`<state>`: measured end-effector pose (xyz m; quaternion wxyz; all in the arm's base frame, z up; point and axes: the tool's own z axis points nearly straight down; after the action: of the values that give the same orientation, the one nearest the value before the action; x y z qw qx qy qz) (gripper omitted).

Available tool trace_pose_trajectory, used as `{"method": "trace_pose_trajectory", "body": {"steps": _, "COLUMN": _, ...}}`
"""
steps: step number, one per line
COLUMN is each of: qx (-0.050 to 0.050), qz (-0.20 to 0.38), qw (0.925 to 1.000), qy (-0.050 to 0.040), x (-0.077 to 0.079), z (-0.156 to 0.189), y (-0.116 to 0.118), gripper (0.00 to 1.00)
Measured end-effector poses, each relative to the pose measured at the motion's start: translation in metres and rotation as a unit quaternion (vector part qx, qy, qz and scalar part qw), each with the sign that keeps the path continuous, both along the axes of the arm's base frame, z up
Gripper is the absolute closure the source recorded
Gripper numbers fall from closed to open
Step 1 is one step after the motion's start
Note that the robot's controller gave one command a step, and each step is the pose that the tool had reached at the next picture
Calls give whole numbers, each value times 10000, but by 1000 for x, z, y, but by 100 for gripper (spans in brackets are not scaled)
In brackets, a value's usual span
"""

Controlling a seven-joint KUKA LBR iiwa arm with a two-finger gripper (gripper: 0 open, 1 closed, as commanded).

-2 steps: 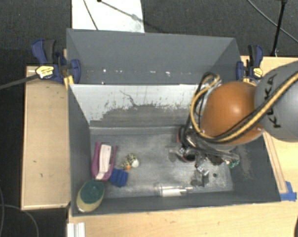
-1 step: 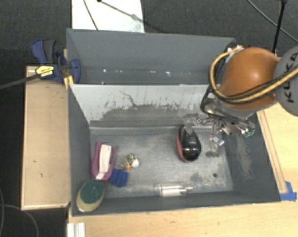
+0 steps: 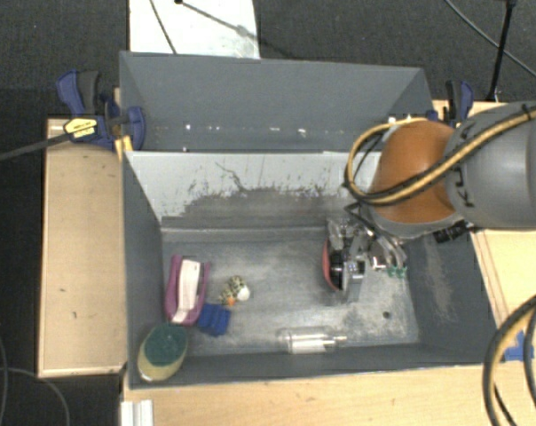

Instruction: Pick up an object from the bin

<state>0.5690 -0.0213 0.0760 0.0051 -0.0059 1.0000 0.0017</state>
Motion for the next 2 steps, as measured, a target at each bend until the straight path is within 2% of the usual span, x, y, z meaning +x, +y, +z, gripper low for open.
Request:
{"method": "trace_pose_trajectory", "body": {"steps": 1, "qx": 8, "qz": 43, "qw": 10000, "qy": -10, "x": 4, "z": 0, "y": -16, "gripper": 0}}
{"method": "trace_pose_trajectory", "body": {"steps": 2, "qx": -14, "qz": 49, "qw": 10000, "qy": 40, "x": 1, "z": -5, "y": -19, "gripper": 100}}
